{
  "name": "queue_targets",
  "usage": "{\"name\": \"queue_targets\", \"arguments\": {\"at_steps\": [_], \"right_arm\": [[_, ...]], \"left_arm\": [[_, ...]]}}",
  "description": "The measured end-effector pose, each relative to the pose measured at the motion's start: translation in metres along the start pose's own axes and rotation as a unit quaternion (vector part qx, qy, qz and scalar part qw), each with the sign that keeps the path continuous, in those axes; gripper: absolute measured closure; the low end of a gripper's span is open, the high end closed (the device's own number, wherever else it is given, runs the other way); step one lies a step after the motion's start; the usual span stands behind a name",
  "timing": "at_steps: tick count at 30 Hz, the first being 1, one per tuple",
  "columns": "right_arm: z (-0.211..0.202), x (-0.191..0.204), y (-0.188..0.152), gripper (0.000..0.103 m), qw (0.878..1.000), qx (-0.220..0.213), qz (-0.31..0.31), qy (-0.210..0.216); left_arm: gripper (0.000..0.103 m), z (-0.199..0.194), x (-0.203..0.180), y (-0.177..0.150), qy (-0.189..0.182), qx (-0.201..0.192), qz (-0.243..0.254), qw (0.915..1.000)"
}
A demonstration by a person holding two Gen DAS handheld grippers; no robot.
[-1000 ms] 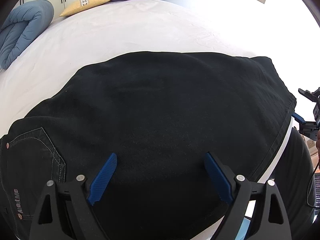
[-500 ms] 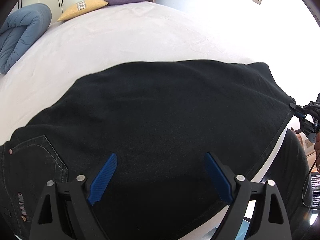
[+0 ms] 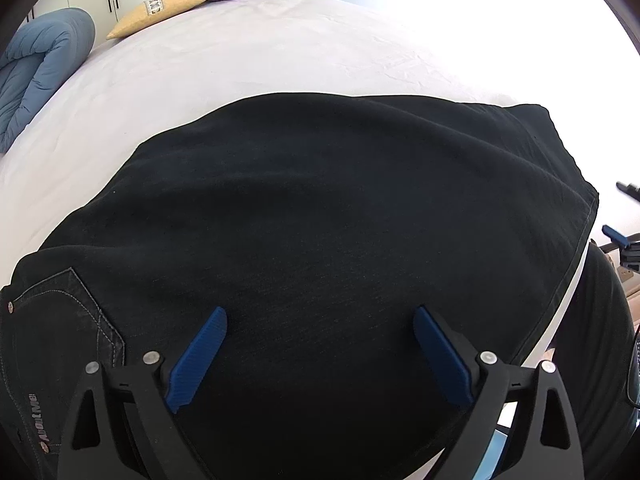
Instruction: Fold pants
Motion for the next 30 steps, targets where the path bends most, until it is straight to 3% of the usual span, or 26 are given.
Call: {"name": "queue_targets", "arguments": {"at_steps": [3, 5, 7, 11, 17, 21, 25, 30], "right_arm": [[0.016, -0.003, 0.001, 0.023, 1.0, 0.012, 0.015, 0.013], [0.02, -0.001, 0.002, 0.023, 1.0, -0.009, 0.015, 0.02], [0.026, 0.005, 0.004, 0.029, 0.999, 0.002, 0.018, 0.049], [0.041, 0.011, 0.006, 0.043, 0.999, 0.024, 0.019, 0.016], [0.05, 0.009, 0.007, 0.043, 0.995, 0.035, 0.064, 0.07], [0.067, 0.005, 0.001, 0.058, 0.978, 0.055, 0.122, 0.161], [0.091, -0.005, -0.002, 0.07, 0.958, 0.048, 0.18, 0.216], [0.098, 0.006, 0.006, 0.091, 0.964, 0.029, 0.16, 0.211]], "left_arm": [[0.005, 0.002, 0.001, 0.001, 0.001, 0.002, -0.003, 1.0], [0.005, 0.002, 0.002, 0.001, -0.001, 0.002, -0.004, 1.0], [0.005, 0.001, 0.003, 0.001, -0.002, 0.002, -0.003, 1.0], [0.005, 0.002, 0.003, 0.002, -0.004, 0.002, -0.005, 1.0], [0.005, 0.002, 0.008, 0.001, -0.007, -0.001, -0.012, 0.9999], [0.005, -0.001, 0.013, 0.0, -0.01, -0.001, -0.015, 0.9998], [0.005, -0.001, 0.012, 0.001, -0.009, 0.0, -0.015, 0.9998], [0.005, -0.001, 0.013, 0.001, -0.011, -0.001, -0.017, 0.9998]]}}
Point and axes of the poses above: each gripper's, at about its wrist camera, not at the fingertips, and z roughly the way its jaws point, x to its left, y to its top, the point moved 2 cm from there along z, roughly the way its jaws point, and after that the axes turned 15 degrees about -y, right-handed, at the moved point
